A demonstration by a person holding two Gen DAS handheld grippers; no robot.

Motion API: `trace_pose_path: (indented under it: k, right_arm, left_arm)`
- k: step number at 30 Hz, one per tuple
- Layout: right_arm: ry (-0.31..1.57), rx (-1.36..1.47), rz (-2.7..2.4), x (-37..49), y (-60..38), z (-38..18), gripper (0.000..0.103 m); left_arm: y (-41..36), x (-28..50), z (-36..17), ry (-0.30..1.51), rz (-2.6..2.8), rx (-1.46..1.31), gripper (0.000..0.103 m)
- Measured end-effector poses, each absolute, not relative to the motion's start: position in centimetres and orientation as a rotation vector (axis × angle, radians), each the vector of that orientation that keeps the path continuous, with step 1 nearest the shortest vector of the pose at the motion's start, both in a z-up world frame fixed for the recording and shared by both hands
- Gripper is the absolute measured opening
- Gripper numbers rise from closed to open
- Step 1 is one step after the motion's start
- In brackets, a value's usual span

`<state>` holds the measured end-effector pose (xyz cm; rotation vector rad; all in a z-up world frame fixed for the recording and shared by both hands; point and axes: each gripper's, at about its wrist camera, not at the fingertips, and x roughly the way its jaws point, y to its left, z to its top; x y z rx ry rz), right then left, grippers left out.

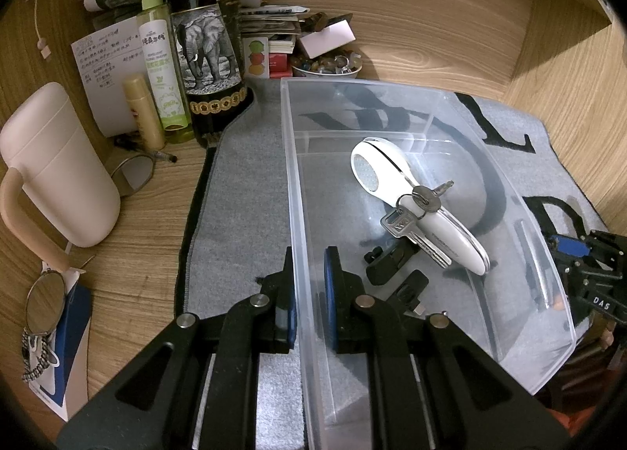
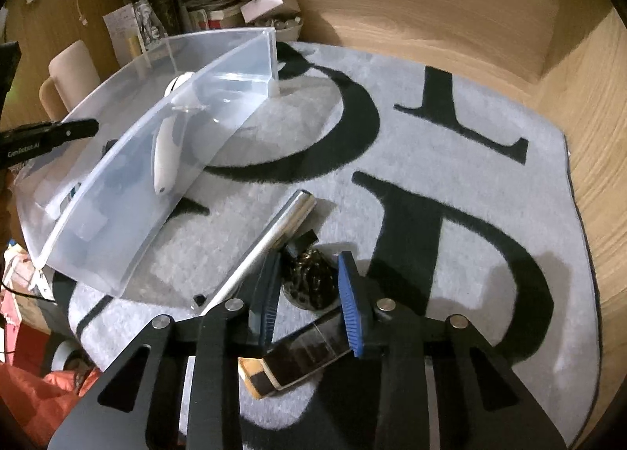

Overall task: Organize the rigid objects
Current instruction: 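Grasp the black round grinder with the right tool, then carry the grinder into the box and release it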

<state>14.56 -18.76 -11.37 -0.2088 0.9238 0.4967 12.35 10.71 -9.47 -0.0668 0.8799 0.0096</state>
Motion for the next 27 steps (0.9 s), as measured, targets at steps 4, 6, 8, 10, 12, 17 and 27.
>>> trace_pose_path:
  k: [4,6,8,10,12,17,27]
  right_arm:
    - [0.898,-0.195,0.484,14.8,-18.7,-10.6,0.026]
    - [0.879,-0.185,0.485,14.9,-18.6,-9.9,0.026]
    - [0.854,-0.182,0.487,15.0,-18.6,-9.1,0.026]
    - [0.832,-0.18,0.488,15.1,-18.4,-8.4,0.026]
    - [0.812,-0.176,0.489,15.2,-18.2,-7.7,0.026]
    - [0.751,-0.155,0.51,15.3,-17.3,-5.8,0.026]
    - [0.641,-0.164,0.606,15.6,-13.6,-2.7,0.026]
  left_arm:
    - [10.6,12.4,-9.4,0.879,0.009,-0.069,0.011]
    - [10.6,12.4,-9.4,0.879,0.01,-0.069,0.011]
    - [10.7,12.4,-9.5,0.879,0.009,-0.069,0.011]
    - [10.6,12.4,-9.4,0.879,0.009,-0.069,0.011]
    - [10.6,12.4,-9.4,0.879,0.01,-0.069,0.011]
    - [10.6,12.4,-9.4,0.879,0.01,-0.069,0.011]
    - [10.6,12.4,-9.4,0.879,0.011,-0.07,0.011]
